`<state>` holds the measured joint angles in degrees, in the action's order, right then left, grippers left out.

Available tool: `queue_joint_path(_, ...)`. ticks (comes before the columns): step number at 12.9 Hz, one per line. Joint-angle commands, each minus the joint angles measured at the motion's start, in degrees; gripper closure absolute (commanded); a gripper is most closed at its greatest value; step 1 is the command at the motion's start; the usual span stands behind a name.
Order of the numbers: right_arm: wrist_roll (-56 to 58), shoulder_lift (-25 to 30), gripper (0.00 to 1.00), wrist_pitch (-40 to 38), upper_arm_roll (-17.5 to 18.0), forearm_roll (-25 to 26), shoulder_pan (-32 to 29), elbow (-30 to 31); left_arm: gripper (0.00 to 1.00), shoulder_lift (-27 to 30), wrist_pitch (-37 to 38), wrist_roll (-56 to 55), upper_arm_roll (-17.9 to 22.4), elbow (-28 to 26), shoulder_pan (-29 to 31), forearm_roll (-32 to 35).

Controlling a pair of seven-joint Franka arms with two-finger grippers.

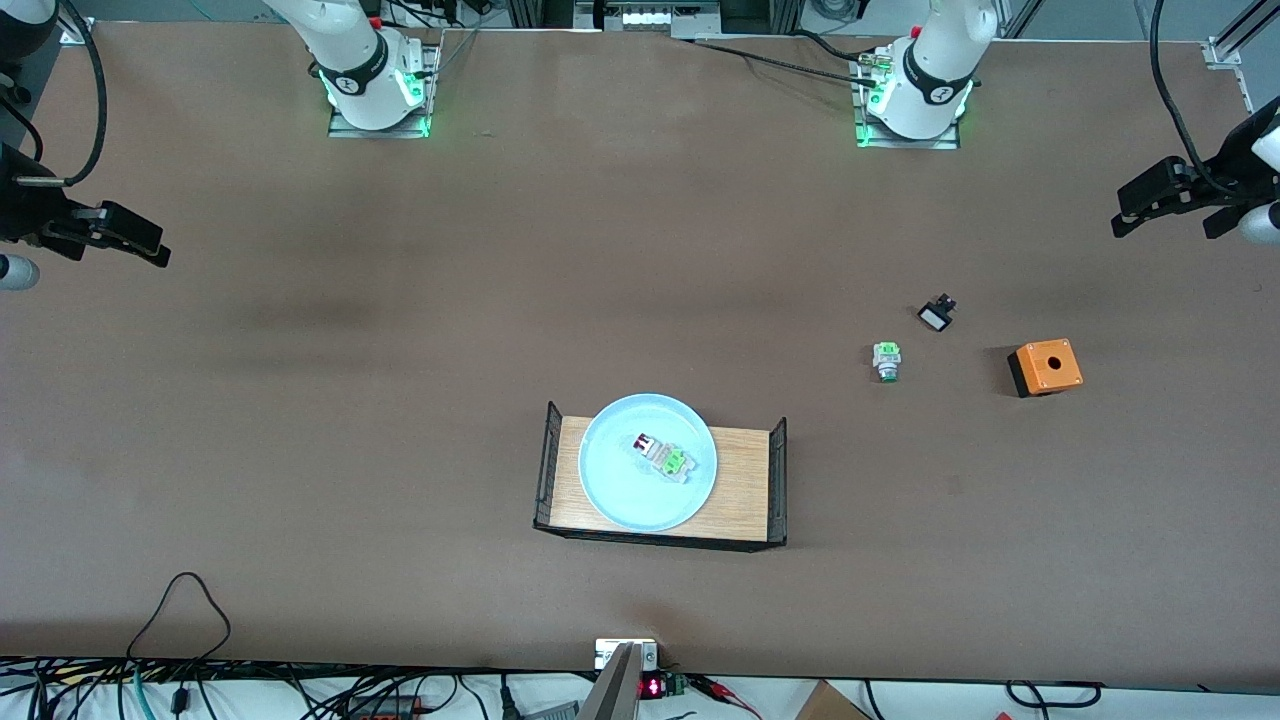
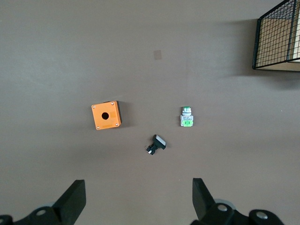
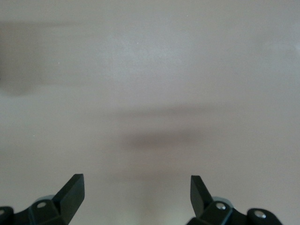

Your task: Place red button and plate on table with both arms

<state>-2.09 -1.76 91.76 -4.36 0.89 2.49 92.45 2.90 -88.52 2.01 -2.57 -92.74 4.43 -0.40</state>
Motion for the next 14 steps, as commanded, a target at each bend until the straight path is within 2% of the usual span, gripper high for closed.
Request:
queue_joint_path(1, -0.37, 0.09, 0.0, 0.61, 0.06, -0.62, 0.23, -0.08, 0.0, -1.23, 2.56, 1.51, -0.33, 0.46, 0.58, 0.05)
queue_joint_path(4, -0.37, 0.09, 0.0, 0.97, -0.12, -0.62, 1.29, -0.08, 0.0, -3.86, 4.23, 0.19, -0.51, 0.8, -0.11, 0.05)
queue_joint_path(7, -0.37, 0.17, 0.0, 1.23, -0.38, -0.62, 1.11, -0.08, 0.0, -7.37, 3.79, -9.62, -2.17, 2.73, -2.48, -0.91)
queue_joint_path(14, -0.37, 0.17, 0.0, 3.96, -0.38, -0.62, 1.29, 0.19, 0.0, -21.24, 3.7, -38.88, -2.27, 17.57, -14.35, -2.58)
